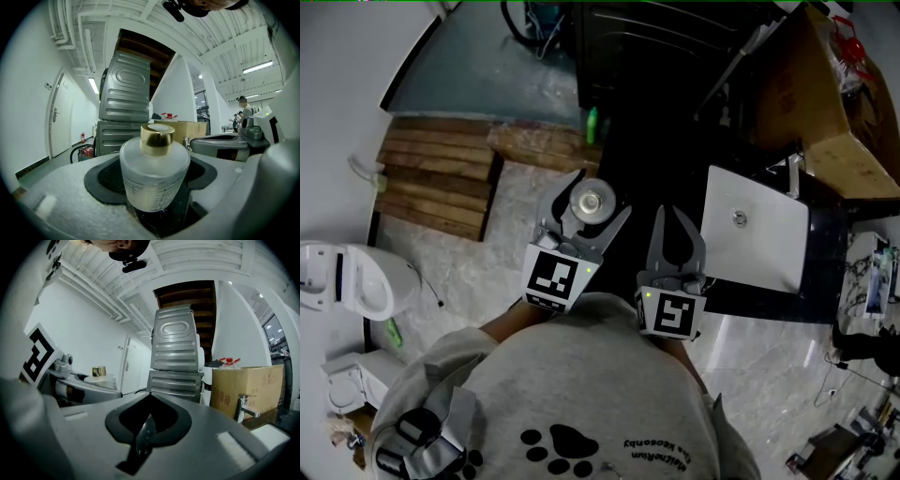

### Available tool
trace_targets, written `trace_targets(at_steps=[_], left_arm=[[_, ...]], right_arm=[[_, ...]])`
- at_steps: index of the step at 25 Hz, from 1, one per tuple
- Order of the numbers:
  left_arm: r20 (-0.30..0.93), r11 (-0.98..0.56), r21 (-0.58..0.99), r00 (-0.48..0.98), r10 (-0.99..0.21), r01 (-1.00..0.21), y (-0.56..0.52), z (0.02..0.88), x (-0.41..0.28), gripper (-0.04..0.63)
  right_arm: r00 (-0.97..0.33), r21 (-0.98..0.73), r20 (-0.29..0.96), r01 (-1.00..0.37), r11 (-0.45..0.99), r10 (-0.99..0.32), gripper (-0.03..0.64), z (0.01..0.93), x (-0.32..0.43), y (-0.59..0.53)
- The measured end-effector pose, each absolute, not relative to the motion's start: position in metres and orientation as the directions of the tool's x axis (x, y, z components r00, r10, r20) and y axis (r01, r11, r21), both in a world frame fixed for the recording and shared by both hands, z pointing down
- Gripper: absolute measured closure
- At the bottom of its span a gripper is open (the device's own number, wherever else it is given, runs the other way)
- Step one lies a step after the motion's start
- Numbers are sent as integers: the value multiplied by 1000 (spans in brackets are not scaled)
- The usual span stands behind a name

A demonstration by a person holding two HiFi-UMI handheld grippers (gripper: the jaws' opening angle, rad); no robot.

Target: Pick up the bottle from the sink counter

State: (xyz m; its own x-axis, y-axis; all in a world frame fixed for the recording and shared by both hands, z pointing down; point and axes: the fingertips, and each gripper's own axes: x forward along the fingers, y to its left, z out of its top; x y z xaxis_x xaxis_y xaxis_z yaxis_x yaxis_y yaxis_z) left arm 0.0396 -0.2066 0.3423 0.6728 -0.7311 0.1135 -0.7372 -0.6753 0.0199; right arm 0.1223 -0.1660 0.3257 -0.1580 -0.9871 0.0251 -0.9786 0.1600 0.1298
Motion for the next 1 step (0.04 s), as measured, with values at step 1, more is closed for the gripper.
trace_targets(at_steps=[1], left_arm=[[114,-677,19,674,-730,-736,-207,343,40,244]], right_arm=[[-156,122,24,-980,158,-987,617,325,121,-167]])
